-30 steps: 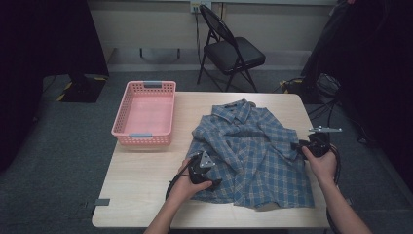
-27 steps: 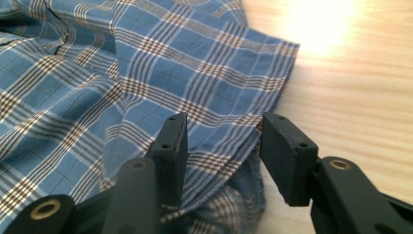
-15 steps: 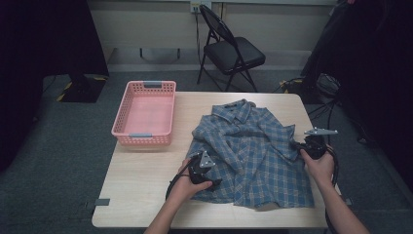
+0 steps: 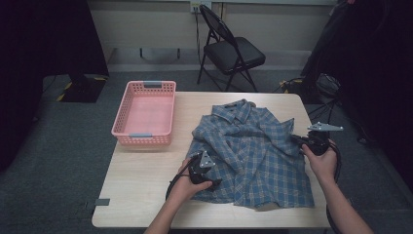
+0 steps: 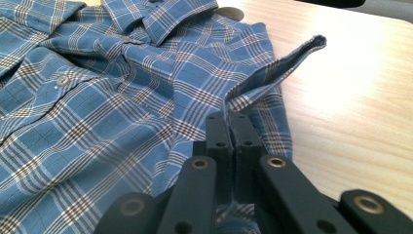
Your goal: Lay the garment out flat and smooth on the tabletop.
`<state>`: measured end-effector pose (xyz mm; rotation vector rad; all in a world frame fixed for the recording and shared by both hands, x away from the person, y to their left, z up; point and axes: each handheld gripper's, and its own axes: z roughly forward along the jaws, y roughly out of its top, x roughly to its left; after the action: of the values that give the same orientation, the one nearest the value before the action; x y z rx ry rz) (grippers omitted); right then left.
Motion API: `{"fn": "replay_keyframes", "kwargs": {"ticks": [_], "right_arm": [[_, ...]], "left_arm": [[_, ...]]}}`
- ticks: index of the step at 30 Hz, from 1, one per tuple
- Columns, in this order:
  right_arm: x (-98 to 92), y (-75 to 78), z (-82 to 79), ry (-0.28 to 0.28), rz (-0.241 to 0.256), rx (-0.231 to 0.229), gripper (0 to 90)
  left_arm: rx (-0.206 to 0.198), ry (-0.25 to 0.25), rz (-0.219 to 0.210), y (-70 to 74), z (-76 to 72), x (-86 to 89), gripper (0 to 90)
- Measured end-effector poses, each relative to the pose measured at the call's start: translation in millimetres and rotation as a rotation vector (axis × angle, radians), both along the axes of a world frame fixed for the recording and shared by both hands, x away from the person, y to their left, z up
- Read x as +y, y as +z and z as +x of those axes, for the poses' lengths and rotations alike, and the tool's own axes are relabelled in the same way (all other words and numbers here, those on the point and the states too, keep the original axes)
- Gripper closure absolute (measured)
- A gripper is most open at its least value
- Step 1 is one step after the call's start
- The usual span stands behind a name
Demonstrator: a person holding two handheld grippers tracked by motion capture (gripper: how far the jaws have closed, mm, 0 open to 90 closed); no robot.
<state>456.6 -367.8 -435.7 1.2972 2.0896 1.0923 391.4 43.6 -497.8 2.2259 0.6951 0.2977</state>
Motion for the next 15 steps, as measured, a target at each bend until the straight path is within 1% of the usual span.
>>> {"fn": "replay_keyframes", "kwargs": {"ticks": [3, 8, 11, 15], "right_arm": [[-2.3, 3.7, -0.1, -0.002, -0.008, -0.009, 88.4], [-6.0, 11.1, -1.1, -0.006, -0.007, -0.041, 88.5], [-9.3, 15.5, -0.6, -0.012, 0.001, -0.056, 88.5], [-12.8, 19.9, 0.0, -0.019, 0.018, -0.064, 88.5]], "left_arm": [[0.0, 0.0, 0.0, 0.0, 0.0, 0.0, 16.7], [0.0, 0.0, 0.0, 0.0, 0.0, 0.0, 16.7], [0.0, 0.0, 0.0, 0.0, 0.0, 0.0, 16.7], [0.0, 0.0, 0.0, 0.0, 0.0, 0.0, 16.7]]}}
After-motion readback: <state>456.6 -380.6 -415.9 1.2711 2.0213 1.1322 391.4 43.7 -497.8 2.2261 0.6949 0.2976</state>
